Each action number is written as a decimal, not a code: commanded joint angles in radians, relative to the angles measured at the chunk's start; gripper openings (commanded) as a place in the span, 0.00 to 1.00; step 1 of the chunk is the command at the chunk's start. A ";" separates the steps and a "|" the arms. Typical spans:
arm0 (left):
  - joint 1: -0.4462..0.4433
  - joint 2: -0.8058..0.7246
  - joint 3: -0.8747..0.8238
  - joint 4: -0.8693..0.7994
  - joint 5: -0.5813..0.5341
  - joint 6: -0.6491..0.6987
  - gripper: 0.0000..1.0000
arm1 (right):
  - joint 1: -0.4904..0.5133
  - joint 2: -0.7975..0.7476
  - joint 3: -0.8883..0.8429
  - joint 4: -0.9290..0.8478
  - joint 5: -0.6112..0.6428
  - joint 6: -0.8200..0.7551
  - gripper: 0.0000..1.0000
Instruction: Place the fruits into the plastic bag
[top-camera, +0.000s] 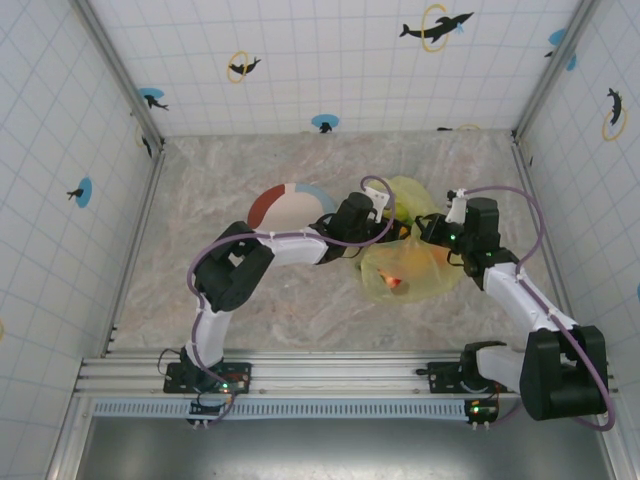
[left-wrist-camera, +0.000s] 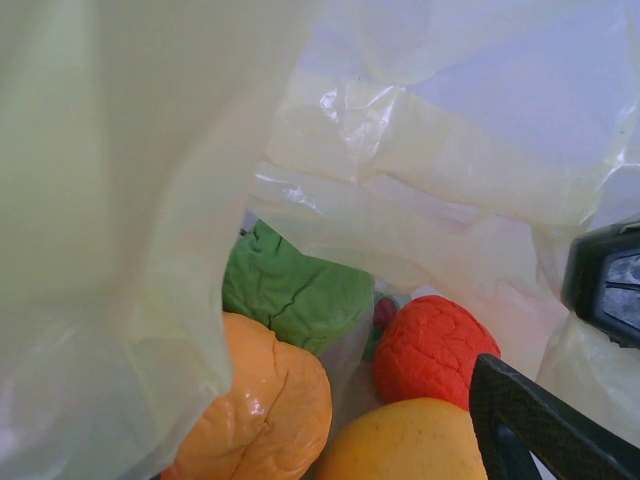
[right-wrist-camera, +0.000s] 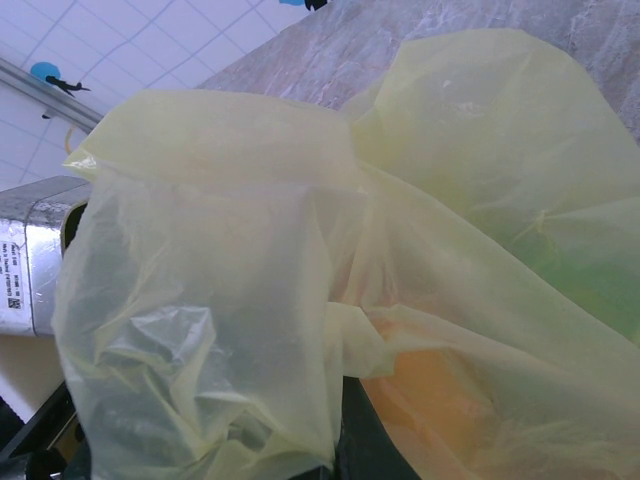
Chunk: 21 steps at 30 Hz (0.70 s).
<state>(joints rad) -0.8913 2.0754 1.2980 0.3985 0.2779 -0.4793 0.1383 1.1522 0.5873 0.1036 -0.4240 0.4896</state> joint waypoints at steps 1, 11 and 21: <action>-0.001 -0.044 0.004 0.002 0.015 0.017 0.78 | 0.006 -0.002 0.014 0.025 -0.002 -0.003 0.00; -0.001 -0.164 -0.071 -0.069 0.044 0.117 0.79 | 0.006 0.006 0.016 0.023 -0.001 -0.006 0.00; 0.026 -0.362 -0.215 -0.165 0.111 0.201 0.79 | 0.006 0.005 0.001 0.025 0.003 -0.009 0.00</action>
<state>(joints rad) -0.8841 1.7840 1.1244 0.2836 0.3416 -0.3275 0.1383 1.1534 0.5873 0.1032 -0.4236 0.4889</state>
